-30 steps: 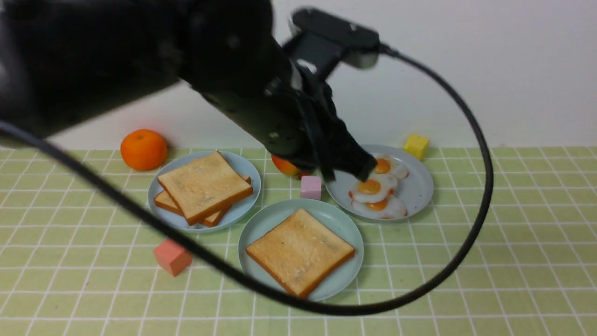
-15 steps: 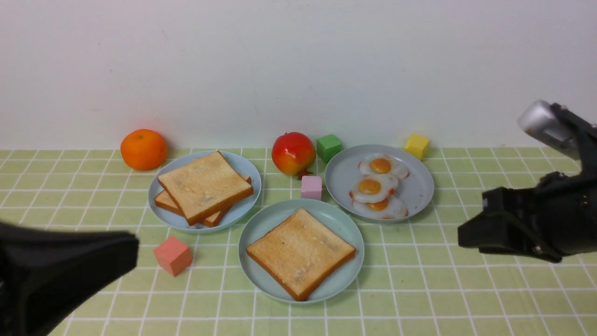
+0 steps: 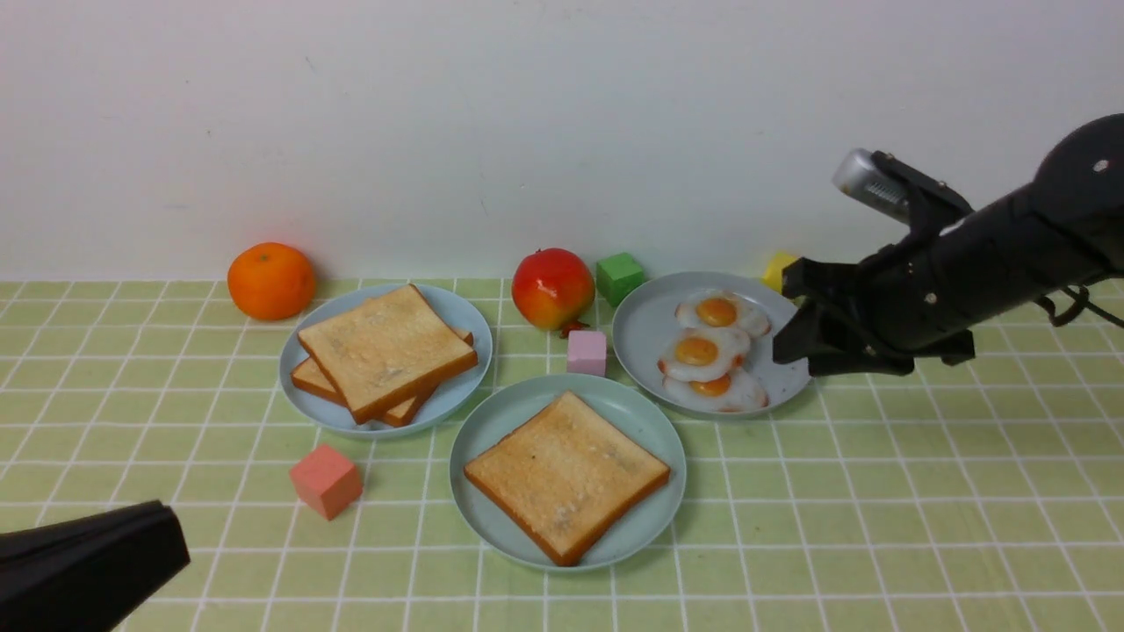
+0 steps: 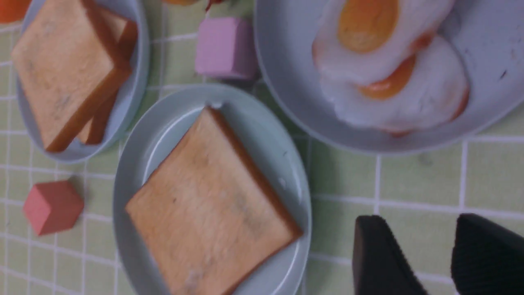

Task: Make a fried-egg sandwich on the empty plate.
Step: Use the right arm to grab a fried egg

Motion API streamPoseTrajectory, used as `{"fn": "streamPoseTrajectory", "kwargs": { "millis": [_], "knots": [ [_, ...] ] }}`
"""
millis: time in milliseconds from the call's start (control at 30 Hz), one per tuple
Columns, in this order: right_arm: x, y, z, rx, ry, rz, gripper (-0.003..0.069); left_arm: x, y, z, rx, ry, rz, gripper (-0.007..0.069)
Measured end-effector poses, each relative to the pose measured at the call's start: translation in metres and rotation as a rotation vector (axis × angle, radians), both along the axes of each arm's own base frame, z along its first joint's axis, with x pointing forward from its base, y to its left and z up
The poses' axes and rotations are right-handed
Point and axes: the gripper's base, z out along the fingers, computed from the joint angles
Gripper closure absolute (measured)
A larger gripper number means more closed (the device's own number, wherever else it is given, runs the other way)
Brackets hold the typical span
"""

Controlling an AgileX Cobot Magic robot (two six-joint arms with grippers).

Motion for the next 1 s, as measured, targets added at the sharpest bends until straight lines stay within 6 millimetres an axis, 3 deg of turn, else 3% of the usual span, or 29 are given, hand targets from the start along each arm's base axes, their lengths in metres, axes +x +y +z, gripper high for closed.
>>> {"fn": "streamPoseTrajectory", "kwargs": {
  "millis": [133,367,667,1000],
  "knots": [
    [0.041,-0.012,-0.027,0.046,0.046,-0.057,0.0344,-0.001,-0.001,0.001,-0.030,0.019,-0.008,0.0638],
    [0.078,-0.010,-0.052,0.102,0.074,-0.068,0.0316,-0.001,-0.001,0.001,-0.060,0.042,-0.016,0.0638],
    [0.100,-0.006,-0.081,0.151,0.107,-0.088,0.0301,-0.001,-0.001,0.001,-0.063,0.039,-0.016,0.0638],
    [0.108,-0.004,-0.094,0.220,0.114,-0.148,0.0301,-0.001,-0.001,0.001,-0.064,0.040,-0.016,0.0638]
  ]
}}
